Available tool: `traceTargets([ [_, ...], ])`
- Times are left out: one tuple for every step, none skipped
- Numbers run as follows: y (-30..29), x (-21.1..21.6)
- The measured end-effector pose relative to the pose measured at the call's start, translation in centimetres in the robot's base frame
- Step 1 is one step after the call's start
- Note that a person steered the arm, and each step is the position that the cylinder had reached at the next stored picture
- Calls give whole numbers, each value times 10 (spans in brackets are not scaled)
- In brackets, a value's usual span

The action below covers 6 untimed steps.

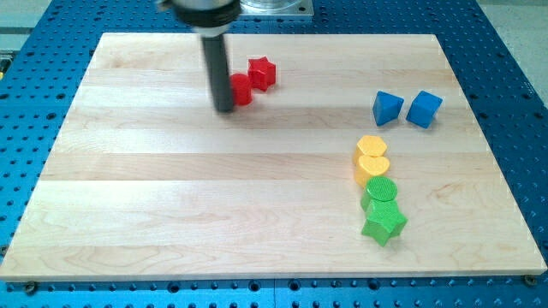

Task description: Place the red circle into the red star

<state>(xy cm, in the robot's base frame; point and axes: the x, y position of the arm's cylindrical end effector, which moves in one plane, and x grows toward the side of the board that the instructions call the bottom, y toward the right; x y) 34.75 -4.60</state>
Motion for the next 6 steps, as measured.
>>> traceTargets([
  [32, -28],
  [32, -29],
  [50, 3],
  [50, -50],
  [41, -29],
  [155, -20],
])
